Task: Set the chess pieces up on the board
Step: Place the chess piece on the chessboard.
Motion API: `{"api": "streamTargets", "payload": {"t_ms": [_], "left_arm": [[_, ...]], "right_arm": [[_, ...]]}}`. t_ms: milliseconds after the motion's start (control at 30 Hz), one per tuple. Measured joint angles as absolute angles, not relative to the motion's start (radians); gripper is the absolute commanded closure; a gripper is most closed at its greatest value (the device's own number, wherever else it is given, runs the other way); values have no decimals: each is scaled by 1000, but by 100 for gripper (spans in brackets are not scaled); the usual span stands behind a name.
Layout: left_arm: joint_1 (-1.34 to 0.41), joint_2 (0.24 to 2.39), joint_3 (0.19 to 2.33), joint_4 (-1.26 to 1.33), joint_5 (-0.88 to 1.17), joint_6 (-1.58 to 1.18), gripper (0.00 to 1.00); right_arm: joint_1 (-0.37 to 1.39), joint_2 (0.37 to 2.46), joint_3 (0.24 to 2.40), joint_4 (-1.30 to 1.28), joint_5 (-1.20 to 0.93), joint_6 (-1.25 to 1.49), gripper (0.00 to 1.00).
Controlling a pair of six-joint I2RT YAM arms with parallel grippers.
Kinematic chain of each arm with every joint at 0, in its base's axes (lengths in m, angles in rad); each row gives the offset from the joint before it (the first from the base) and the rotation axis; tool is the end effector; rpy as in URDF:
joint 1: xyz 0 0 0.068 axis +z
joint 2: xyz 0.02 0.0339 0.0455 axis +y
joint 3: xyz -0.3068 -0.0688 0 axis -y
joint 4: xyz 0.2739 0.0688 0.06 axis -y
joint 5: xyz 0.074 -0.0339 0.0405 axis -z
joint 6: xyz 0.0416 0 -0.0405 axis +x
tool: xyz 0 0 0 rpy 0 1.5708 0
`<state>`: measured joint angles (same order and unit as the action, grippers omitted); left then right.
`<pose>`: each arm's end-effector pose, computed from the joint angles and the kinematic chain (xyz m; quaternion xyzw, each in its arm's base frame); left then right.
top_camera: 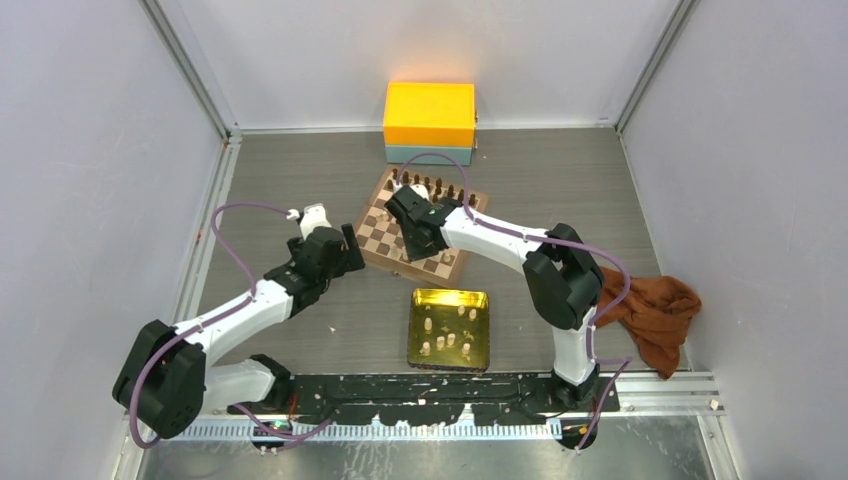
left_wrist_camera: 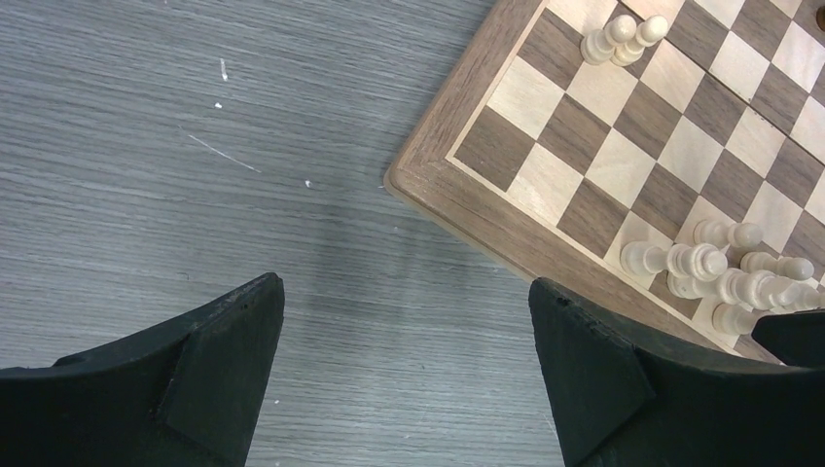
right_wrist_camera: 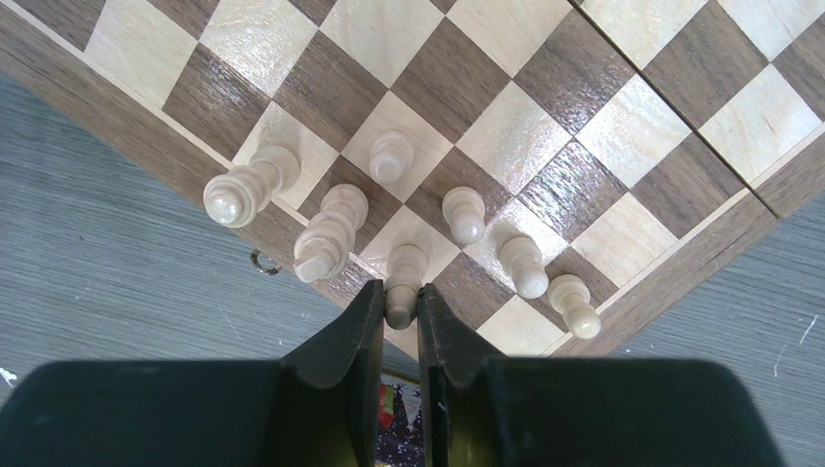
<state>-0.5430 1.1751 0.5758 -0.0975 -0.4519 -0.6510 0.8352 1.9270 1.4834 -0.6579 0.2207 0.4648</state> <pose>0.2210 -0.1122 0.2201 -0.1423 0.8766 -0.0640 0.4552 0.3100 0.3290 0.2355 -0.1528 0.9549 0.0546 0.2488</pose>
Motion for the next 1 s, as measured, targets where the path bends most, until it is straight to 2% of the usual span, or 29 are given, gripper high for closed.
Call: {"api": "streamTargets", "payload": {"t_ms": [100, 233, 400, 1000], "left_arm": [[-543, 1176, 576, -94, -452, -651, 3], [-543, 1176, 576, -94, -452, -651, 3], [-543, 1180, 576, -94, -451, -651, 3], [-543, 1185, 576, -93, -449, -651, 3]], "right_arm": [[835, 1927, 1483, -653, 216, 464, 96], [835, 1927, 1483, -646, 210, 463, 83], [835, 1927, 1483, -638, 204, 459, 75], [835, 1927, 1462, -621, 203, 450, 73]]}}
